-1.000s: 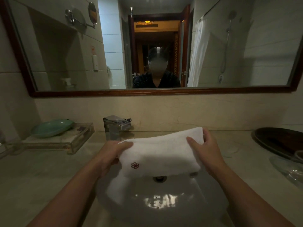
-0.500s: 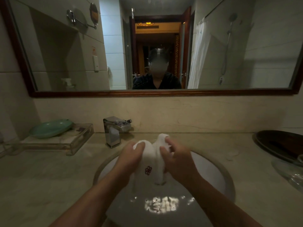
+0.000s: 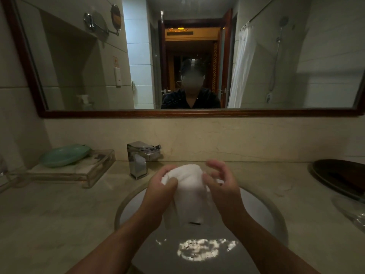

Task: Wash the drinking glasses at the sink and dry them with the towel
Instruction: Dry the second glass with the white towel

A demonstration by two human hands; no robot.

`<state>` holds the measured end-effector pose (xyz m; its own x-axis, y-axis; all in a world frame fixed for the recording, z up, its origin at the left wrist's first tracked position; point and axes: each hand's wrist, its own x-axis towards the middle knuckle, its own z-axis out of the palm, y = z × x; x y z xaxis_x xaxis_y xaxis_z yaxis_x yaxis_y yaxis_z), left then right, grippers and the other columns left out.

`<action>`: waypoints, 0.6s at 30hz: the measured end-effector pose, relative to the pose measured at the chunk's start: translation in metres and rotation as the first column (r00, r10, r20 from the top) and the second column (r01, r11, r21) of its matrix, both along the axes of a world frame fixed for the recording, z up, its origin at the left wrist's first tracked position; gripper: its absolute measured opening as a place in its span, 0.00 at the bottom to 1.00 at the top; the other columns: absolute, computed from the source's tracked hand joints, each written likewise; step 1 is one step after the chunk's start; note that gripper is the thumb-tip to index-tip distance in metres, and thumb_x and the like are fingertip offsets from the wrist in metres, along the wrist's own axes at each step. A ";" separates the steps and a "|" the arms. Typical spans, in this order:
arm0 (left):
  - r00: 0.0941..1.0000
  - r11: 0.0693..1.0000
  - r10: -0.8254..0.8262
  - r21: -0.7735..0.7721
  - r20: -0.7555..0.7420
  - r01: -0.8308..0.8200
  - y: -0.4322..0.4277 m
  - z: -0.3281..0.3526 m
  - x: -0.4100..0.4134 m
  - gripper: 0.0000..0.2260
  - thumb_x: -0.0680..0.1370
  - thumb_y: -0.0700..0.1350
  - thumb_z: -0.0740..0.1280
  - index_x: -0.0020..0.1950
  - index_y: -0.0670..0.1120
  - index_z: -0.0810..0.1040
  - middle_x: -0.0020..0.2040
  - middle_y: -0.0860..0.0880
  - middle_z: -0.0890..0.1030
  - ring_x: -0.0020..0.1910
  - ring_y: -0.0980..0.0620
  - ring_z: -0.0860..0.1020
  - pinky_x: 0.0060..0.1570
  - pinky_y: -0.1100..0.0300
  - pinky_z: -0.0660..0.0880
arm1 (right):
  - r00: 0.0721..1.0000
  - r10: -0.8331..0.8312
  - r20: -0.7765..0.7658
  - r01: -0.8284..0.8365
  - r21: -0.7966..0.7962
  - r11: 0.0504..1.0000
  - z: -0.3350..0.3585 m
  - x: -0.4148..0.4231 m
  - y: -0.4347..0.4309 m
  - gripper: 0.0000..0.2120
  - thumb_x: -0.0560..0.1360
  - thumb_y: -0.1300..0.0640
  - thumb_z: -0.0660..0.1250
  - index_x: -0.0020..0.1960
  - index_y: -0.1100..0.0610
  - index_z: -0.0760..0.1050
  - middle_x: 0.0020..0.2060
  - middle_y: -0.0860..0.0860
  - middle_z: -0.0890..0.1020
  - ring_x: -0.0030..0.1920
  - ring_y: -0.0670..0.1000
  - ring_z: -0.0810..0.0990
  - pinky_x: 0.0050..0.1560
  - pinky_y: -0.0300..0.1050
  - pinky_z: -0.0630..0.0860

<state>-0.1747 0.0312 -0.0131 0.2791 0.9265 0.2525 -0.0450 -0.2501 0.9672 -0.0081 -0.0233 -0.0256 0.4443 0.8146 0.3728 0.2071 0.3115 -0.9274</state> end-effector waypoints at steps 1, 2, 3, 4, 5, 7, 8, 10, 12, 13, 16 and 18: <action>0.999 0.999 -0.041 0.012 0.008 0.041 -0.002 0.002 0.000 0.13 0.77 0.39 0.63 0.57 0.49 0.83 0.50 0.48 0.86 0.51 0.49 0.84 0.48 0.53 0.83 | 0.985 0.099 -0.142 -0.116 -0.117 0.986 -0.002 0.002 0.001 0.25 0.73 0.43 0.74 0.68 0.45 0.74 0.60 0.48 0.81 0.58 0.50 0.82 0.55 0.54 0.83; 0.997 0.997 -0.076 0.011 0.014 0.076 -0.003 0.003 0.000 0.14 0.76 0.40 0.62 0.57 0.48 0.83 0.51 0.47 0.86 0.51 0.48 0.84 0.49 0.52 0.83 | 0.945 0.210 -0.250 -0.263 -0.199 0.944 -0.007 0.006 0.002 0.33 0.70 0.35 0.74 0.71 0.48 0.72 0.62 0.51 0.81 0.60 0.53 0.82 0.58 0.56 0.82; 0.996 0.996 -0.093 -0.001 0.019 0.093 -0.003 0.002 0.000 0.14 0.75 0.42 0.62 0.56 0.48 0.84 0.51 0.46 0.86 0.51 0.48 0.84 0.48 0.51 0.83 | 0.913 0.300 -0.277 -0.370 -0.249 0.895 -0.011 0.007 0.002 0.38 0.69 0.30 0.71 0.70 0.51 0.74 0.61 0.53 0.82 0.60 0.56 0.82 0.59 0.58 0.81; 0.995 0.995 -0.098 -0.018 0.024 0.098 -0.002 0.001 0.000 0.14 0.74 0.43 0.62 0.54 0.48 0.84 0.50 0.45 0.86 0.51 0.47 0.84 0.47 0.52 0.83 | 0.892 0.361 -0.272 -0.429 -0.258 0.866 -0.012 0.007 0.000 0.38 0.70 0.29 0.70 0.68 0.55 0.76 0.60 0.55 0.83 0.60 0.57 0.83 0.60 0.59 0.80; 0.994 0.994 -0.100 -0.042 0.031 0.102 -0.002 0.001 -0.001 0.12 0.74 0.45 0.63 0.52 0.47 0.84 0.50 0.44 0.85 0.50 0.47 0.83 0.45 0.54 0.82 | 0.897 0.369 -0.245 -0.426 -0.249 0.870 -0.012 0.007 -0.001 0.37 0.70 0.30 0.70 0.67 0.56 0.77 0.58 0.56 0.84 0.59 0.57 0.83 0.60 0.59 0.80; 0.994 0.990 -0.109 -0.083 0.024 0.110 0.000 0.001 -0.003 0.10 0.76 0.46 0.65 0.51 0.46 0.84 0.49 0.44 0.85 0.49 0.47 0.83 0.43 0.57 0.81 | 0.937 0.285 -0.204 -0.325 -0.200 0.924 -0.012 0.005 -0.001 0.37 0.66 0.31 0.74 0.65 0.55 0.78 0.57 0.54 0.85 0.58 0.56 0.83 0.58 0.58 0.82; 0.994 0.988 -0.112 -0.102 0.007 0.112 0.001 0.000 -0.004 0.08 0.78 0.45 0.66 0.52 0.46 0.83 0.49 0.44 0.85 0.49 0.47 0.83 0.43 0.57 0.81 | 0.957 0.225 -0.183 -0.258 -0.178 0.950 -0.011 0.003 -0.001 0.38 0.64 0.31 0.75 0.64 0.54 0.78 0.56 0.53 0.85 0.57 0.55 0.84 0.56 0.56 0.83; 0.991 0.982 -0.131 -0.137 -0.023 0.127 0.000 0.001 -0.005 0.06 0.81 0.44 0.68 0.56 0.47 0.83 0.49 0.48 0.86 0.49 0.49 0.85 0.43 0.59 0.82 | 0.984 0.147 -0.105 -0.159 -0.115 0.981 -0.007 -0.005 -0.003 0.29 0.68 0.36 0.74 0.62 0.52 0.76 0.54 0.52 0.83 0.54 0.53 0.83 0.52 0.50 0.84; 0.989 0.978 -0.148 -0.148 -0.014 0.144 -0.004 0.002 -0.003 0.09 0.79 0.46 0.72 0.59 0.48 0.83 0.49 0.51 0.87 0.48 0.53 0.86 0.43 0.61 0.82 | 0.997 0.078 -0.008 -0.078 -0.064 0.995 0.001 -0.013 -0.008 0.16 0.75 0.44 0.72 0.57 0.51 0.74 0.50 0.51 0.81 0.50 0.50 0.82 0.42 0.38 0.80; 0.991 0.983 -0.136 -0.127 -0.002 0.135 -0.004 0.002 -0.002 0.10 0.78 0.46 0.73 0.58 0.47 0.83 0.49 0.50 0.88 0.49 0.52 0.86 0.43 0.61 0.82 | 0.999 0.049 0.013 -0.048 -0.036 0.998 0.004 -0.013 -0.009 0.13 0.76 0.45 0.71 0.55 0.50 0.73 0.48 0.51 0.81 0.49 0.50 0.81 0.38 0.36 0.78; 0.995 0.995 -0.098 -0.008 -0.030 0.098 -0.011 0.007 0.001 0.05 0.81 0.42 0.69 0.50 0.47 0.85 0.44 0.52 0.87 0.43 0.56 0.84 0.39 0.65 0.79 | 0.995 0.063 -0.080 -0.068 -0.060 0.996 0.012 -0.015 -0.010 0.19 0.72 0.33 0.68 0.48 0.49 0.75 0.46 0.54 0.82 0.48 0.57 0.82 0.43 0.51 0.82; 0.993 0.991 -0.111 0.068 -0.034 0.114 -0.022 0.010 0.006 0.14 0.82 0.40 0.63 0.39 0.49 0.83 0.36 0.53 0.82 0.36 0.59 0.79 0.35 0.68 0.75 | 0.894 0.207 -0.397 -0.272 -0.114 0.956 0.008 -0.020 -0.006 0.28 0.66 0.26 0.64 0.41 0.52 0.76 0.43 0.56 0.83 0.45 0.57 0.82 0.48 0.57 0.80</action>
